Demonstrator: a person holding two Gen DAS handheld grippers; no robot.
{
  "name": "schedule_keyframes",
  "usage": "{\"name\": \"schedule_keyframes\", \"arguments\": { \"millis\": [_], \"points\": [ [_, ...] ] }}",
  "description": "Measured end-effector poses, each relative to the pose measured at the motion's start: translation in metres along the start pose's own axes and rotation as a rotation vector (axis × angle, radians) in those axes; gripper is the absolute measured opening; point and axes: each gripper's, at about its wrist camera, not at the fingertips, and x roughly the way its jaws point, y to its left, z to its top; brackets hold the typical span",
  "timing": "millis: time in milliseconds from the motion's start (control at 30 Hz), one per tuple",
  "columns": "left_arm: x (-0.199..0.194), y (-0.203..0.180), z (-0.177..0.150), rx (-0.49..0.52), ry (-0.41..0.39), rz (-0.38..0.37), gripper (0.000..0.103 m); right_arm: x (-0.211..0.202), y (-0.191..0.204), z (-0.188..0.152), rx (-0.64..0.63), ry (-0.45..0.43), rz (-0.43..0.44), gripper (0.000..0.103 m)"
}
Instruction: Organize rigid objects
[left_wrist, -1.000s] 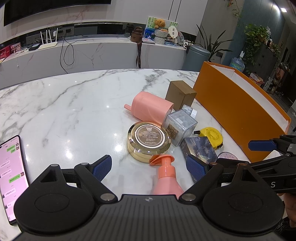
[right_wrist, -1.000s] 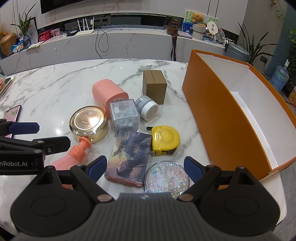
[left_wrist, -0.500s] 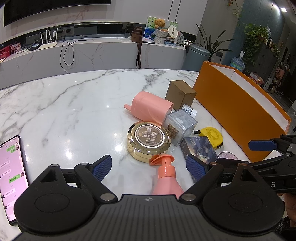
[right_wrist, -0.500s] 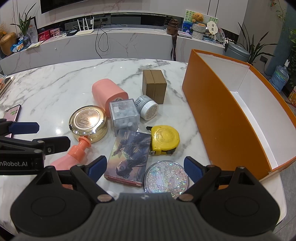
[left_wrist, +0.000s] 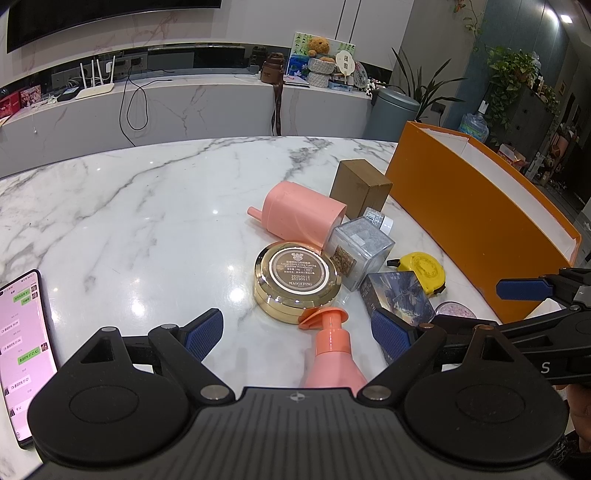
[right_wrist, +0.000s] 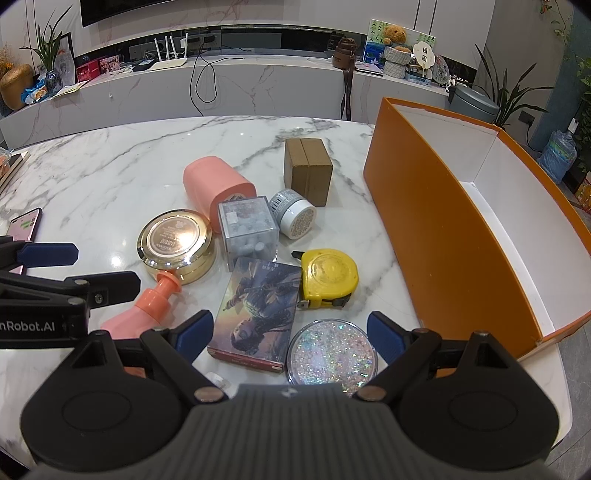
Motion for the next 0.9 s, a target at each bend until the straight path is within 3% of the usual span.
{"name": "schedule_keyframes", "arguments": {
  "millis": [500,733,900],
  "points": [
    [0.001,-0.001,-0.001,0.001,0.003,-0.003,0.103,-0.001,0.001,0.000,-0.005,0.000,0.002,0.089],
    [0.014,-0.009,-0.010,0.045,0.068,-0.051,0.103,-0.006,-0.011,0.002,-0.029,-0.073,-0.040,0.095],
    [0.015,-0.019,-0.017,0.079,0.087,-0.079,0.103,-0.002,-0.021,0.005,0.007,-0.059,-0.041,0.095]
  ]
}}
